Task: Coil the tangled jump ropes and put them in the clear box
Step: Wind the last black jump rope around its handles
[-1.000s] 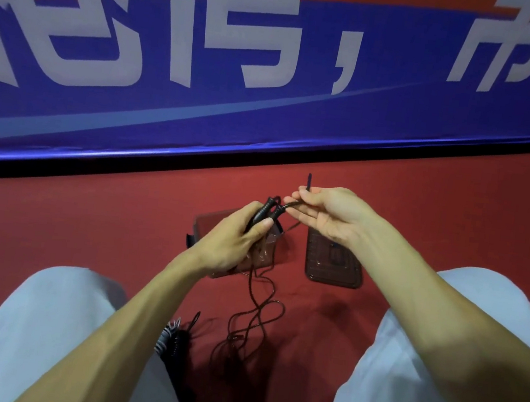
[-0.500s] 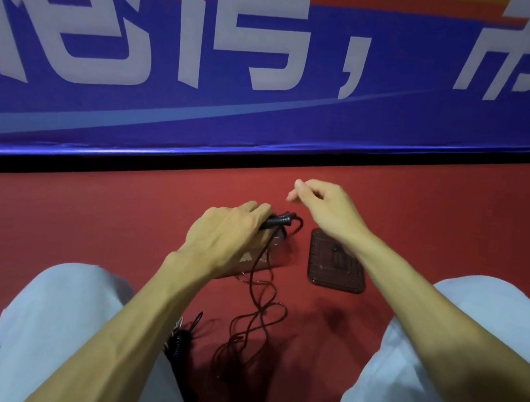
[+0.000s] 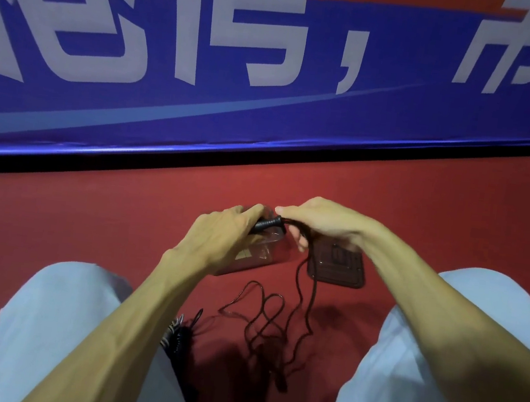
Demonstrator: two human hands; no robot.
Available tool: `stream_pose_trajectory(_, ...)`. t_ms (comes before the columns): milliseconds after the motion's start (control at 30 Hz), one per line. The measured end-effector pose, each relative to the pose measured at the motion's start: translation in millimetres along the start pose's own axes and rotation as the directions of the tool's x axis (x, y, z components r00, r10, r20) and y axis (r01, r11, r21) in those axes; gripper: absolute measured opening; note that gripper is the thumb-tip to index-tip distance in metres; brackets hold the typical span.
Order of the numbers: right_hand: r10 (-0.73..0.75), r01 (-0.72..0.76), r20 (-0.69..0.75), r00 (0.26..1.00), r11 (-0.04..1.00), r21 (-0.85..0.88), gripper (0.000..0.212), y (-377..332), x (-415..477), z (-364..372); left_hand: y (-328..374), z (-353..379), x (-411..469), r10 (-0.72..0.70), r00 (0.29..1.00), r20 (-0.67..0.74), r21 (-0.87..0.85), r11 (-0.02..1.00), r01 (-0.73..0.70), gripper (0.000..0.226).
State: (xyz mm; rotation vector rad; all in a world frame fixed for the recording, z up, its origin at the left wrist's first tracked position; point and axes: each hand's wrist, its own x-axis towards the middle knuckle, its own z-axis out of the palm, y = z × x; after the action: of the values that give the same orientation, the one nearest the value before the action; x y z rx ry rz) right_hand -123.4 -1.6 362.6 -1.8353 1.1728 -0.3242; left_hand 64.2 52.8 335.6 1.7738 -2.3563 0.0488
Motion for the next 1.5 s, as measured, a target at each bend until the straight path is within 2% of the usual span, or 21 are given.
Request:
stream_pose_trajectory(67,-0.077,0.081,-0.034,0.996,0.99,0.116,0.037,1.6,2.5,0.6,-0.7,5.2,2.6,-0.047,0.998,0.05,-0.124,0.991,0.053,0.026)
stream_pose_trajectory(133,-0.138,0.152,-0.077,0.987,0.962,0.228,0.026,1.4,3.9,1.4,0.8,9.1,7.2,-0.097,0.991,0.097,-0.346,0.93,0.124,0.023)
stream_pose_trajectory(200,-0.18,0.212,-0.143,0.973,0.944,0.253,0.022,-0.9,3.2,2.4,5.1,8.7,9.7,-0.112,0.988,0.108,-0.517,0.843,0.152,0.019)
stream_pose_trajectory(267,-0.207,0.28,-0.26,0.943,0.918,0.281,0.025,-2.6,2.7,3.8,9.3,7.1,9.2,-0.095,0.991,0.09,-0.607,0.784,0.13,0.019)
stream_pose_trajectory(400,-0.164,0.362,-0.505,0.848,0.874,0.324,0.036,-1.7,5.7,-0.7,14.8,6.6,5.9,-0.094,0.995,0.031,-0.677,0.73,0.09,0.017)
stream_pose_trajectory(500,-0.158,0.428,-0.627,0.762,0.851,0.305,0.041,-0.7,5.9,-1.0,17.9,8.8,4.6,-0.106,0.994,0.012,-0.67,0.737,0.087,0.015)
stream_pose_trajectory(633,-0.147,0.483,-0.738,0.658,0.835,0.264,0.049,-2.4,6.0,0.3,24.1,10.5,3.8,-0.108,0.991,-0.085,-0.654,0.756,0.026,0.028)
stream_pose_trajectory(733,-0.141,0.532,-0.77,0.623,0.797,0.285,0.053,-5.3,3.7,0.1,25.0,10.6,5.9,-0.105,0.982,-0.156,-0.623,0.782,-0.016,0.023)
stream_pose_trajectory(800,-0.128,0.527,-0.727,0.675,0.773,0.353,0.052,-8.8,0.9,2.7,24.9,9.0,7.2,-0.11,0.973,-0.2,-0.602,0.798,-0.034,0.022)
stream_pose_trajectory(900,-0.135,0.437,-0.552,0.823,0.771,0.462,0.053,-14.1,-0.9,6.2,21.4,6.7,9.1,-0.159,0.963,-0.218,-0.663,0.748,-0.027,0.022)
stream_pose_trajectory(967,-0.194,0.385,-0.424,0.884,0.817,0.429,0.055,-13.8,-1.2,5.2,18.1,6.5,10.3,-0.222,0.956,-0.194,-0.773,0.634,-0.01,0.027)
stream_pose_trajectory(1000,-0.225,0.358,-0.366,0.903,0.865,0.352,0.054,-11.7,-0.6,5.4,16.9,4.6,10.6,-0.269,0.946,-0.183,-0.836,0.549,-0.006,0.028)
stream_pose_trajectory(1067,-0.268,0.282,-0.263,0.927,0.959,0.018,0.043,-3.8,0.6,9.9,13.4,-3.1,11.5,-0.385,0.909,-0.158,-0.933,0.361,-0.01,0.029)
stream_pose_trajectory(1133,-0.272,0.216,-0.185,0.944,0.937,-0.276,0.03,4.2,4.0,19.8,7.8,-10.0,11.3,-0.464,0.879,-0.109,-0.977,0.213,-0.009,0.033)
stream_pose_trajectory(1267,-0.265,0.25,-0.04,0.964,0.944,-0.215,0.017,3.6,7.3,36.1,2.9,-14.6,9.2,-0.506,0.862,-0.027,-1.0,0.024,-0.018,0.03)
stream_pose_trajectory(1367,-0.265,0.282,0.098,0.959,0.916,-0.285,0.016,1.4,8.3,41.8,-2.2,-19.3,11.1,-0.5,0.866,0.02,-0.983,-0.168,-0.074,0.021)
stream_pose_trajectory(1500,-0.194,0.247,0.234,0.953,0.943,-0.224,0.018,4.3,5.0,42.2,-8.9,-18.5,9.9,-0.526,0.846,0.082,-0.969,-0.241,-0.056,0.012)
